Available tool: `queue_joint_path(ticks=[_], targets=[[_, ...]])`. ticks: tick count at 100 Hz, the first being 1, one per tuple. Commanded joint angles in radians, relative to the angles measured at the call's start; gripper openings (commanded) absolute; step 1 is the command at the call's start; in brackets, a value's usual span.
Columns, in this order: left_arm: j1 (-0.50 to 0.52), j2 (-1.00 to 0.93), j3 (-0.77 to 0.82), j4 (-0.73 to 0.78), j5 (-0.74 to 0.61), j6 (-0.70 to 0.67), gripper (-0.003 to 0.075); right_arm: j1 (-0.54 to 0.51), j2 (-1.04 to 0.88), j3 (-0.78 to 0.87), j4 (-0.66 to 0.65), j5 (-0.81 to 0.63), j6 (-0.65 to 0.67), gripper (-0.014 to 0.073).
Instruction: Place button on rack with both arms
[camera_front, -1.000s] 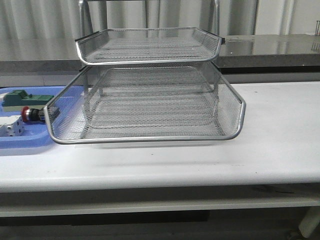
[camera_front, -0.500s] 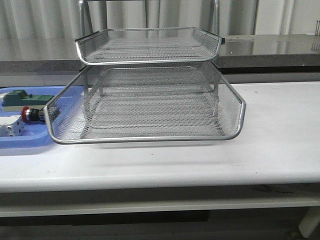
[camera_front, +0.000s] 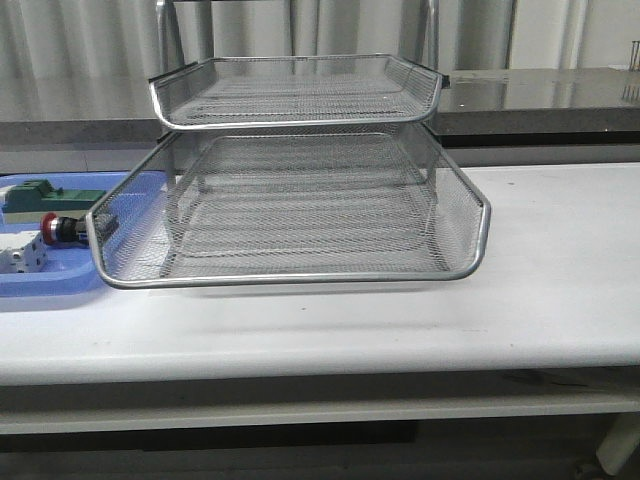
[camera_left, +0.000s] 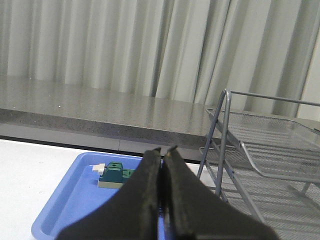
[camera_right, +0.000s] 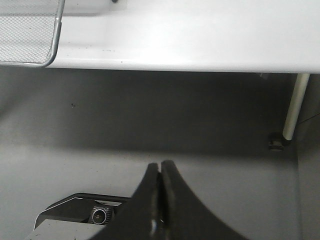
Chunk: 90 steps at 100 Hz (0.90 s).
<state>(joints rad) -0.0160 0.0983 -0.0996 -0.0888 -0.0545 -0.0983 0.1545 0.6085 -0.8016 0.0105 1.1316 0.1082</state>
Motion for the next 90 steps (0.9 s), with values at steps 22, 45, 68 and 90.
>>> queue_joint_path(ticks=[22,45,68,90], targets=[[-0.001,0.408,-0.341,-0.002,0.092,-0.003,-0.002,0.0,0.001,-0.035,-0.011,-0.04,-0.001,-0.0067],[-0.001,0.736,-0.6,0.063,0.288,-0.001,-0.002,0.0,0.001,-0.035,-0.011,-0.04,-0.001,-0.0067],[-0.001,0.983,-0.82,0.064,0.499,-0.001,-0.002,0.0,0.001,-0.035,-0.011,-0.04,-0.001,-0.0067],[-0.001,1.148,-0.964,0.071,0.682,0.027,-0.002,0.0,0.001,-0.035,-0.011,-0.04,-0.001,-0.0067]])
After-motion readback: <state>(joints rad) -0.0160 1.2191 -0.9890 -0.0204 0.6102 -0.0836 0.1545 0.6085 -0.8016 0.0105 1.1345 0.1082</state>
